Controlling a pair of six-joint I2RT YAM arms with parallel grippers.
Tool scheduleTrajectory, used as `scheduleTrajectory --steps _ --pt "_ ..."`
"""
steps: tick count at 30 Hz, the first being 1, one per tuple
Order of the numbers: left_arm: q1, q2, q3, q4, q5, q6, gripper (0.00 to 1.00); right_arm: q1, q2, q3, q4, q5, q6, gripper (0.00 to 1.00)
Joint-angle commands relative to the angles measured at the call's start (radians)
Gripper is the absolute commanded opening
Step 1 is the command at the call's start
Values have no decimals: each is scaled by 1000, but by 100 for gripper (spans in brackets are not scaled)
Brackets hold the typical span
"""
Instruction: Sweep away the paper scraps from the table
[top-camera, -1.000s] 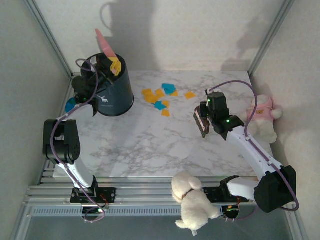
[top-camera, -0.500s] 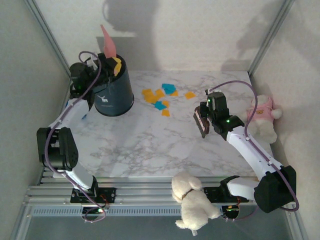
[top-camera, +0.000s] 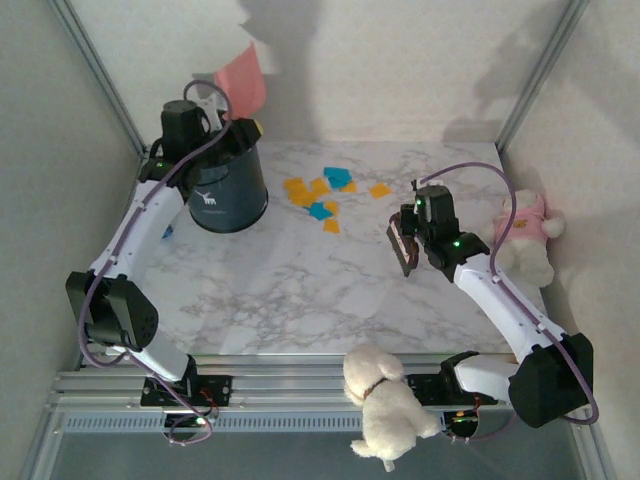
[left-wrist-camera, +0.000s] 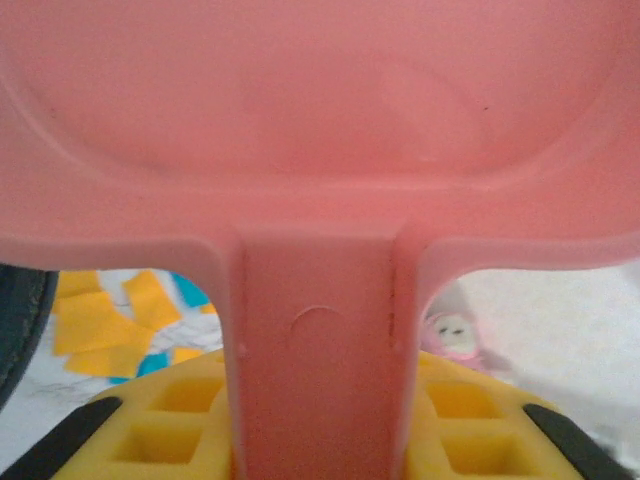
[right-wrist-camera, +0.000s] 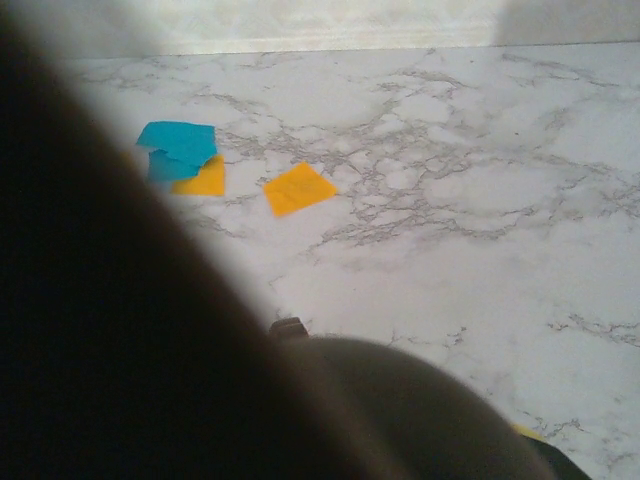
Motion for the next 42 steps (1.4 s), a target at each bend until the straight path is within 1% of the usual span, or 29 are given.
scheduleTrajectory --steps 1,6,9,13,16,20,27,30,34,42 --pt "-64 -29 53 -174 -171 214 0 -10 -29 -11 63 -23 18 0" --pt "-146 -27 52 -268 -301 333 0 -16 -31 -13 74 -42 30 0" --pt "-198 -33 40 -313 -377 402 0 -20 -28 -13 87 -84 26 0" --pt "-260 -51 5 -348 -436 477 0 -20 -18 -9 110 -141 29 0" --pt "-290 -64 -23 -368 -470 514 0 -20 -5 1 134 -185 35 0" --pt "-322 -107 -113 -355 -528 578 0 -19 36 27 183 -259 68 0" --pt "-335 -211 -281 -308 -623 658 0 -18 212 154 277 -418 178 0" --pt "-334 -237 -323 -321 -617 675 0 -18 302 227 303 -463 228 0" --pt "-335 -253 -357 -328 -646 669 0 -17 414 329 304 -492 278 0" --pt "-338 -276 -414 -323 -605 665 0 -17 647 578 234 -523 386 0"
